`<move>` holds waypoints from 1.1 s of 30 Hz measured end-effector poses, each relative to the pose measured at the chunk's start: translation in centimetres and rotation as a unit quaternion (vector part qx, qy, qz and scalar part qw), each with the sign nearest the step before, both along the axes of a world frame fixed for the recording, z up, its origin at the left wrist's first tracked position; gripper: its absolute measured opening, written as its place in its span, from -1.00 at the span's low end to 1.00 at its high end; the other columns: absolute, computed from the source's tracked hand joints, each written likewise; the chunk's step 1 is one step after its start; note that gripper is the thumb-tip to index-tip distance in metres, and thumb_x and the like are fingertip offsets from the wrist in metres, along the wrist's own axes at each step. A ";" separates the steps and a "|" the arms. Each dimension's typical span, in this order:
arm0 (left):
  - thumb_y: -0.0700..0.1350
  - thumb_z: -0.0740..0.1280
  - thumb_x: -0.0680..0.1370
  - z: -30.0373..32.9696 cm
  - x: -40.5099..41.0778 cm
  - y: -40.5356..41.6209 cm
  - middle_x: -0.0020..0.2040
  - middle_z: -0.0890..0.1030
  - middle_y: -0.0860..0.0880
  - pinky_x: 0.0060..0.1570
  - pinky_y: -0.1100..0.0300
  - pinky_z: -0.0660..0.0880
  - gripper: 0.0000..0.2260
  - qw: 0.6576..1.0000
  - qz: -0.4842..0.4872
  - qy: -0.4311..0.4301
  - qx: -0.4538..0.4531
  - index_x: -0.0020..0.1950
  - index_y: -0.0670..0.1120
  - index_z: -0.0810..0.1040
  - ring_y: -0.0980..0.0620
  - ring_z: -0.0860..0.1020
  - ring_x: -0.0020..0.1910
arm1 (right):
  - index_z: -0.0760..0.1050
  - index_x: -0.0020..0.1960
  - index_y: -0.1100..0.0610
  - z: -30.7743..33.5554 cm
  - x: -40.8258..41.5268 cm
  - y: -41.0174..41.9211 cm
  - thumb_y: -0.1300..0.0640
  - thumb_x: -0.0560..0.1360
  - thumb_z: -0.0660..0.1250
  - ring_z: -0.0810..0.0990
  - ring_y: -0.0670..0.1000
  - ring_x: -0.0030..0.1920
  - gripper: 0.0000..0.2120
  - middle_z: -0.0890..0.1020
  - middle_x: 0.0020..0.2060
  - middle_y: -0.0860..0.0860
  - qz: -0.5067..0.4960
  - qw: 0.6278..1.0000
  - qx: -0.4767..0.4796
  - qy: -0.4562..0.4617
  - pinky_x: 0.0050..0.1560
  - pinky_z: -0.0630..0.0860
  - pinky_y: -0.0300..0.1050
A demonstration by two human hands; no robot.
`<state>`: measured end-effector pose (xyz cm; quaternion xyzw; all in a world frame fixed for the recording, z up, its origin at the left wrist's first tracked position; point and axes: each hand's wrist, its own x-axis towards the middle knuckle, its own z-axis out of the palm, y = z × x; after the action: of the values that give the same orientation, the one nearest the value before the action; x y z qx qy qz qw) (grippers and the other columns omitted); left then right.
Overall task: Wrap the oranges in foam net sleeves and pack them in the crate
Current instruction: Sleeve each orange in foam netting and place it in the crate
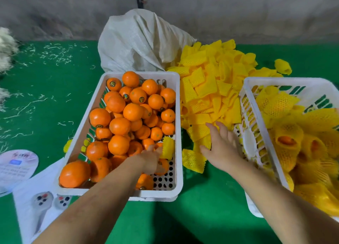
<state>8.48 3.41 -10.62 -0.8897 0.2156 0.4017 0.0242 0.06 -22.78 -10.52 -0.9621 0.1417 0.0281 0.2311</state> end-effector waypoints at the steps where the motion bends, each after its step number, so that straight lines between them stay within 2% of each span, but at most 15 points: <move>1: 0.14 0.36 0.66 -0.3 0.1 -0.1 0.69 -0.05 -0.06 0.26 -0.12 0.53 -0.19 0.999 0.027 0.034 -0.024 0.72 0.11 -0.11 -0.28 0.44 0.40 | -0.10 0.65 -0.13 -1.4 -0.1 1.2 -0.16 0.52 0.38 0.06 0.22 0.57 -0.11 0.00 0.62 0.04 0.007 0.997 0.013 0.073 0.52 0.16 0.25; 4: 0.12 0.39 0.64 -0.3 0.1 -0.4 0.52 0.19 -0.16 0.27 -0.18 0.51 -0.32 0.994 0.043 -0.072 -0.071 0.66 0.08 0.13 -0.27 0.44 0.32 | -0.13 0.66 -0.07 -4.9 -0.6 2.9 -0.14 0.51 0.42 0.19 0.28 0.53 -0.05 0.17 0.57 0.13 -0.078 0.972 0.077 0.206 0.47 0.27 0.19; 6: 0.10 0.40 0.64 -0.7 -0.1 -0.7 0.44 0.26 -0.15 0.23 -0.19 0.54 -0.37 0.991 0.045 -0.108 -0.059 0.63 0.08 0.18 -0.25 0.47 0.26 | 0.11 0.60 -0.07 -6.2 -1.4 3.1 -0.09 0.51 0.44 0.34 0.29 0.43 -0.22 0.39 0.45 0.11 -0.113 0.963 0.099 0.224 0.38 0.39 0.17; 8: 0.09 0.41 0.63 -0.9 -0.3 -0.8 0.54 0.17 -0.13 0.21 -0.14 0.59 -0.26 0.996 0.070 -0.058 -0.017 0.68 0.11 0.05 -0.24 0.54 0.22 | 0.42 0.37 -0.03 -7.1 -1.9 3.0 0.04 0.54 0.43 0.51 0.27 0.28 -0.57 0.61 0.21 0.08 -0.148 0.952 0.188 0.193 0.27 0.52 0.18; 10: 0.13 0.44 0.61 -1.0 -0.6 -1.0 0.64 0.00 -0.09 0.17 -0.10 0.63 -0.12 0.996 0.091 -0.006 0.001 0.71 0.15 -0.11 -0.23 0.59 0.17 | 0.58 0.06 0.01 -7.5 -2.3 3.0 0.17 0.56 0.40 0.64 0.24 0.09 -0.89 0.69 -0.03 0.07 -0.167 0.938 0.260 0.161 0.14 0.60 0.18; 12: 0.17 0.49 0.56 -0.9 -0.9 -1.4 0.65 -0.09 -0.08 0.11 -0.06 0.64 -0.02 0.997 0.079 -0.003 0.012 0.71 0.15 -0.17 -0.21 0.59 0.12 | 0.61 -0.07 0.05 -7.5 -2.3 3.0 0.20 0.57 0.37 0.66 0.21 -0.04 -0.91 0.70 -0.15 0.07 -0.176 0.933 0.285 0.132 0.00 0.58 0.06; 14: 0.16 0.52 0.54 -0.9 -1.3 -2.2 0.67 -0.20 -0.11 0.03 -0.02 0.60 0.05 0.997 0.052 -0.004 0.056 0.70 0.13 -0.25 -0.24 0.56 0.15 | 0.59 0.04 0.10 -7.0 -2.3 3.1 0.16 0.59 0.34 0.63 0.16 -0.08 -0.93 0.67 -0.11 0.06 -0.197 0.923 0.315 0.103 -0.09 0.51 -0.02; 15: 0.16 0.52 0.53 -0.9 -1.5 -2.7 0.67 -0.25 -0.12 0.02 -0.02 0.59 0.08 0.997 0.033 -0.002 0.076 0.69 0.13 -0.28 -0.26 0.56 0.19 | 0.55 0.14 0.10 -6.6 -2.2 3.3 0.13 0.60 0.32 0.60 0.13 -0.05 -0.87 0.65 -0.03 0.06 -0.215 0.911 0.340 0.093 -0.05 0.53 -0.03; 17: 0.16 0.53 0.53 -0.9 -1.7 -3.3 0.66 -0.24 -0.12 0.05 -0.01 0.61 0.07 0.996 -0.011 -0.009 0.085 0.69 0.12 -0.24 -0.24 0.60 0.19 | 0.51 0.23 0.10 -6.0 -2.0 3.5 0.07 0.61 0.31 0.58 0.10 0.07 -0.78 0.61 0.10 0.13 -0.246 0.876 0.409 0.066 0.20 0.58 0.15; 19: 0.15 0.49 0.56 -0.6 -1.6 -3.4 0.65 -0.10 -0.13 0.11 0.00 0.63 -0.09 0.996 -0.043 -0.039 0.070 0.68 0.07 -0.06 -0.21 0.64 0.12 | 0.53 0.24 0.10 -5.0 -1.8 4.0 0.05 0.61 0.33 0.60 0.07 0.13 -0.76 0.61 0.16 0.14 -0.253 0.840 0.478 0.041 0.33 0.54 0.24; 22: 0.18 0.38 0.63 -0.6 -1.4 -3.5 0.61 0.03 -0.18 0.14 0.05 0.62 -0.33 0.990 -0.093 -0.074 0.078 0.63 0.04 0.14 -0.16 0.64 0.17 | 0.45 0.43 0.11 -3.8 -1.8 4.7 0.06 0.62 0.40 0.64 0.12 0.23 -0.59 0.63 0.28 0.09 -0.237 0.785 0.573 0.012 0.34 0.56 0.17; 25: 0.20 0.28 0.68 -0.9 -1.5 -3.6 0.60 0.05 -0.20 0.15 0.08 0.58 -0.42 0.981 -0.145 -0.069 0.109 0.64 0.06 0.20 -0.12 0.59 0.27 | 0.46 0.30 0.14 -2.4 -2.1 5.6 0.16 0.63 0.38 0.70 0.20 0.18 -0.73 0.68 0.22 0.18 -0.189 0.741 0.645 -0.009 0.18 0.60 0.10; 27: 0.15 0.29 0.69 -1.3 -1.3 -3.4 0.60 0.05 -0.20 0.08 0.06 0.57 -0.45 0.970 -0.196 -0.075 0.120 0.64 0.09 0.24 -0.15 0.57 0.24 | 0.53 0.24 0.08 -1.7 -2.1 6.3 0.18 0.65 0.36 0.72 0.16 0.13 -0.83 0.72 0.15 0.12 -0.174 0.761 0.624 -0.019 0.11 0.60 0.07; 30: 0.16 0.39 0.64 -1.9 -0.6 -3.1 0.58 0.16 -0.15 0.10 -0.04 0.62 -0.36 0.959 -0.244 -0.096 0.107 0.67 0.12 0.21 -0.19 0.52 0.18 | 0.66 0.16 -0.06 -1.3 -2.1 6.8 0.08 0.63 0.38 0.69 0.07 0.17 -0.86 0.74 0.10 -0.04 -0.160 0.819 0.550 -0.031 0.20 0.61 0.10; 33: 0.21 0.43 0.58 -1.9 -0.2 -2.0 0.41 0.40 -0.07 0.18 -0.14 0.61 -0.34 0.982 -0.152 -0.103 0.044 0.61 0.07 0.28 -0.18 0.52 0.23 | 0.70 0.08 -0.11 -0.9 -1.7 7.6 0.00 0.59 0.41 0.67 0.02 0.16 -0.88 0.74 0.04 -0.12 -0.150 0.833 0.532 -0.027 0.21 0.57 0.06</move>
<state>8.30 1.39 -12.54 -0.8812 0.3268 0.3088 0.1460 -1.59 -15.19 -11.42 -0.6581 0.2415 0.0377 0.7122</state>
